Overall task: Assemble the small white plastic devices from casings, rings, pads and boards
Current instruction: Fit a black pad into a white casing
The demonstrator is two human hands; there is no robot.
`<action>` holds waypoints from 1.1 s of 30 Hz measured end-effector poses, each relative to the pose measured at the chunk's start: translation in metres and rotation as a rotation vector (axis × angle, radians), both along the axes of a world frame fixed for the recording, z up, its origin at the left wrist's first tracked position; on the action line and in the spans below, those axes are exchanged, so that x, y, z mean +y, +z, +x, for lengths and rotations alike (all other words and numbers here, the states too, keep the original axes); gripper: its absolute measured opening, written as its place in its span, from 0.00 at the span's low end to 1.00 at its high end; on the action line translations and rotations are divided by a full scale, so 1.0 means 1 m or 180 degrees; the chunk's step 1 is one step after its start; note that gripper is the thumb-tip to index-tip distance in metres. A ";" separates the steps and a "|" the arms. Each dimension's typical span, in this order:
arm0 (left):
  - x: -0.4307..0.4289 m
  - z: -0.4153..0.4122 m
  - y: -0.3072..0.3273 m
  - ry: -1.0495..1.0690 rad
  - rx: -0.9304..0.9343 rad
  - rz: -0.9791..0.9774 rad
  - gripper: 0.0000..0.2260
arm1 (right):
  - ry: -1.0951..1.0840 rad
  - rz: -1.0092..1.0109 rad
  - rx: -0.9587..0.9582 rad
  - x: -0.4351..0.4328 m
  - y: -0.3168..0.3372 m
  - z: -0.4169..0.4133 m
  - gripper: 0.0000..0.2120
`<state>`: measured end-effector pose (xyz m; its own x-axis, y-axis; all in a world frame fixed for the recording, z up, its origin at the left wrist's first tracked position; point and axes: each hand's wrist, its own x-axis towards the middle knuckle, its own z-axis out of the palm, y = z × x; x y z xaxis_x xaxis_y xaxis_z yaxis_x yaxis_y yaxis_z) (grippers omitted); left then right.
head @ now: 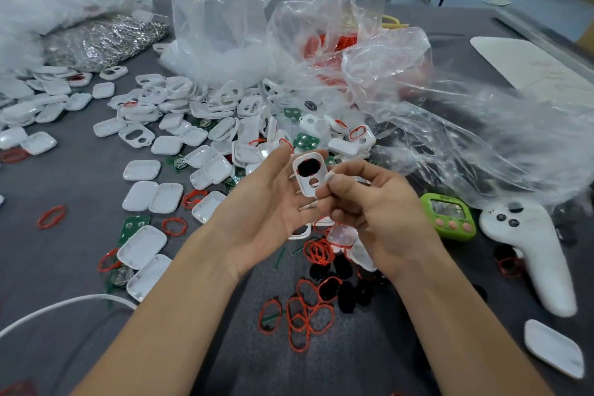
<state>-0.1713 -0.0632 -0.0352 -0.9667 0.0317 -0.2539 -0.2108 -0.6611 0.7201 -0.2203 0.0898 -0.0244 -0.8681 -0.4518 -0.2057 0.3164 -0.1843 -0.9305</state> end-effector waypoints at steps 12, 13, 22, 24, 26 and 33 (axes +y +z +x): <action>0.006 0.001 -0.003 -0.0050 0.0234 0.0128 0.21 | -0.0702 0.0859 0.1137 -0.001 -0.011 -0.004 0.08; 0.007 0.001 -0.003 -0.0059 0.0254 0.0132 0.21 | -0.0724 0.0946 0.1192 0.000 -0.012 -0.003 0.05; 0.014 0.003 0.002 -0.0098 0.0414 0.0186 0.20 | -0.0788 0.1269 0.1366 -0.005 -0.011 0.003 0.04; 0.014 0.003 0.002 -0.0093 0.0409 0.0216 0.18 | -0.0831 0.1497 0.1560 -0.005 -0.012 0.002 0.08; 0.013 0.003 0.002 -0.0092 0.0388 0.0193 0.19 | -0.0864 0.1716 0.1756 -0.004 -0.013 0.001 0.10; 0.015 0.003 0.002 -0.0100 0.0369 0.0182 0.18 | -0.0863 0.1707 0.1611 -0.004 -0.016 -0.001 0.10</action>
<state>-0.1683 -0.0477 -0.0333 -0.9878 0.0736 -0.1375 -0.1496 -0.6961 0.7021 -0.2213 0.0853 -0.0400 -0.9802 -0.1617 0.1142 -0.1616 0.3206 -0.9333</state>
